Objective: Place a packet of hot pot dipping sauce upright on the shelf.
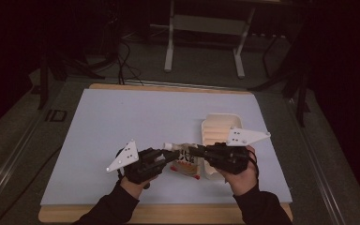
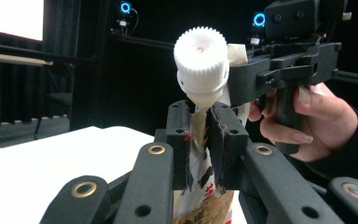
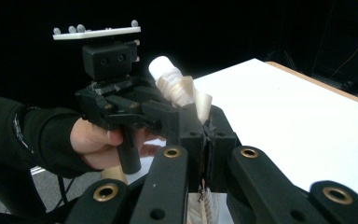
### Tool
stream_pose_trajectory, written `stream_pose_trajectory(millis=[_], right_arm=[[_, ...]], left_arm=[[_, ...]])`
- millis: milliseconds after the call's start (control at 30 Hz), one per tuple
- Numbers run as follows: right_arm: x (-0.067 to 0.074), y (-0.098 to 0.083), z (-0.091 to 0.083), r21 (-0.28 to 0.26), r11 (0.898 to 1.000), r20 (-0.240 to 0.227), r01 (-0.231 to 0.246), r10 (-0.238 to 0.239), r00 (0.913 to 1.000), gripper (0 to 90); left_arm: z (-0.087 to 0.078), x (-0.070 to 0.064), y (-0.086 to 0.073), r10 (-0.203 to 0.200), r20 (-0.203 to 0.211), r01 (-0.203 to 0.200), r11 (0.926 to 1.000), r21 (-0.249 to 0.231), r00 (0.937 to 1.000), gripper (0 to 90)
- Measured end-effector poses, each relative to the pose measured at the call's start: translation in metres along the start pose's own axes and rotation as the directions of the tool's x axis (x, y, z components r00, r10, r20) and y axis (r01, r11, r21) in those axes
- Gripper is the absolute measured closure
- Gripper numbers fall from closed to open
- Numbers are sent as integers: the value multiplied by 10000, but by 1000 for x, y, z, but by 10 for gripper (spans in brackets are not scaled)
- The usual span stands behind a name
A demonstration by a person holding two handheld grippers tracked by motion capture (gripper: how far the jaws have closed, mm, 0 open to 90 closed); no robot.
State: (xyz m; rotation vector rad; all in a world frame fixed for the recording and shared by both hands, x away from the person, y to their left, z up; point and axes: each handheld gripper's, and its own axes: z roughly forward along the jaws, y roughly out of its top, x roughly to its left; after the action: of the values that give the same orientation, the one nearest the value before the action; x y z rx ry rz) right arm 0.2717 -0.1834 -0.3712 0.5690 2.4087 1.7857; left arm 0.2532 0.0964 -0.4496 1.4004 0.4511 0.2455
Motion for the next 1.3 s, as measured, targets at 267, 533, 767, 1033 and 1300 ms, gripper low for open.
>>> stream_pose_trajectory(millis=[267, 533, 767, 1033, 1300], right_arm=[[-13, 15, -14, -44, 9996, -86, 295, -295, 9995, 881], [-39, 23, -30, 197, 9965, -140, 813, -811, 9966, 880], [-61, 20, -41, 230, 9893, -224, 1442, -1437, 9894, 878], [-89, 12, -50, 665, 9885, -205, 1360, -1349, 9906, 877], [-105, 5, -48, 1178, 9840, -44, 1339, -1344, 9909, 878]], left_arm=[[-6, 8, 17, 7, -497, 53, 9928, 1199, 9988, 267], [-21, 12, 20, -293, -747, 439, 9782, 2029, 9968, 120], [-33, 12, 12, -72, -505, 214, 9572, 2886, 9987, 76], [-50, 17, 3, 124, -517, -2, 9734, 2293, 9986, 59], [-60, 22, -10, -148, -874, 350, 9714, 2348, 9961, 58]])
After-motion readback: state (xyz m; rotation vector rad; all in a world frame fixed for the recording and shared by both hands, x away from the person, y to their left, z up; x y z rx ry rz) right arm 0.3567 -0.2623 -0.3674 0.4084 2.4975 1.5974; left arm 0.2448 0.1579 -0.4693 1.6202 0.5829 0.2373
